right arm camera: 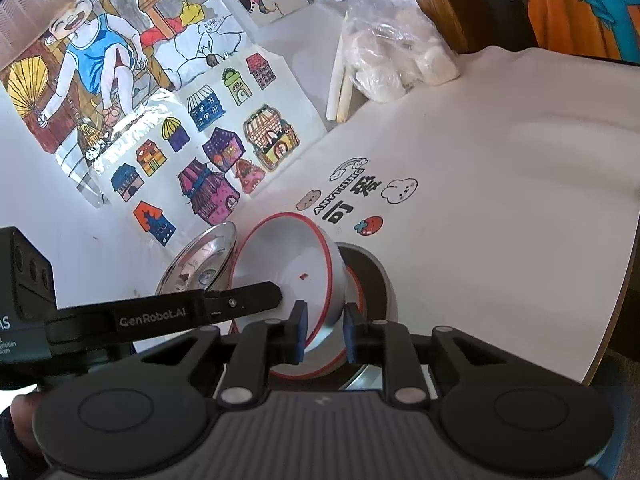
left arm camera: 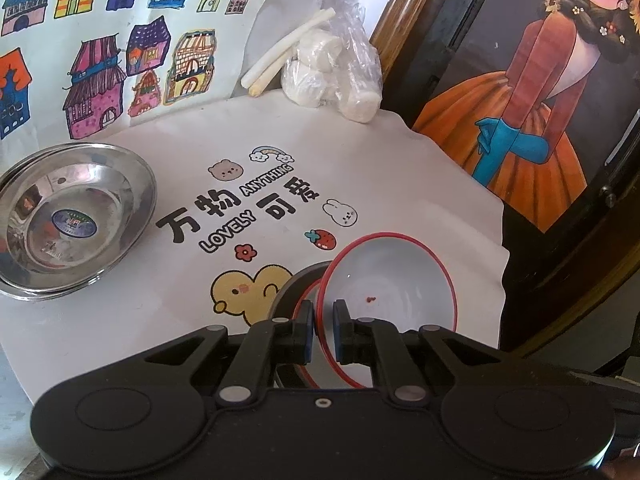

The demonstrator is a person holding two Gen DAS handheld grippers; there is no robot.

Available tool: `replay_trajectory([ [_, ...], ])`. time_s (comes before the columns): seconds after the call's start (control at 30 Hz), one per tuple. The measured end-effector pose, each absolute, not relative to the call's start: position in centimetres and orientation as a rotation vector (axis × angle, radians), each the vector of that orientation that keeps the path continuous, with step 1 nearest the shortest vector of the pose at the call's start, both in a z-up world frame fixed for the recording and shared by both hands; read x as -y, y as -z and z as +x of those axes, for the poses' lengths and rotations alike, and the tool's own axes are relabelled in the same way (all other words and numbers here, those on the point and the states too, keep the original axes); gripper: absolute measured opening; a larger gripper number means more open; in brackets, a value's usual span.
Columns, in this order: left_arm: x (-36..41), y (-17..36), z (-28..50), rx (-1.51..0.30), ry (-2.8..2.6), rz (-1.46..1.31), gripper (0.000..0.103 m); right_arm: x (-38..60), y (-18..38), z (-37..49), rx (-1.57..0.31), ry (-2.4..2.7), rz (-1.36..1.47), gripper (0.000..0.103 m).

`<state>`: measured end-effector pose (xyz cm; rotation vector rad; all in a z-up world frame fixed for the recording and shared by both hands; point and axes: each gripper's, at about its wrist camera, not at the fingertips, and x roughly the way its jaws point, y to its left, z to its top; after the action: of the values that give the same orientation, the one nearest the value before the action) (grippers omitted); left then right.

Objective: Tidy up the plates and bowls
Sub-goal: 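Lower the small white bowl into the nested bowls with both grippers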

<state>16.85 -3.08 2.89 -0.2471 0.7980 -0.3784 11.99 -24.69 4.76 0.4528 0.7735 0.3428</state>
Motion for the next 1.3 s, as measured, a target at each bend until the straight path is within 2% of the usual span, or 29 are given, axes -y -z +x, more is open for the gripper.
replay_trajectory([
  [0.37, 3.23, -2.92, 16.7, -0.813, 0.375, -0.238, 0.011, 24.55, -4.8, 12.0, -0.778, -0.346, 0.443, 0.027],
  [1.3, 3.31, -2.85, 16.48, -0.816, 0.377, -0.216, 0.012, 24.6, -4.88, 11.96, -0.777, -0.349, 0.435, 0.03],
])
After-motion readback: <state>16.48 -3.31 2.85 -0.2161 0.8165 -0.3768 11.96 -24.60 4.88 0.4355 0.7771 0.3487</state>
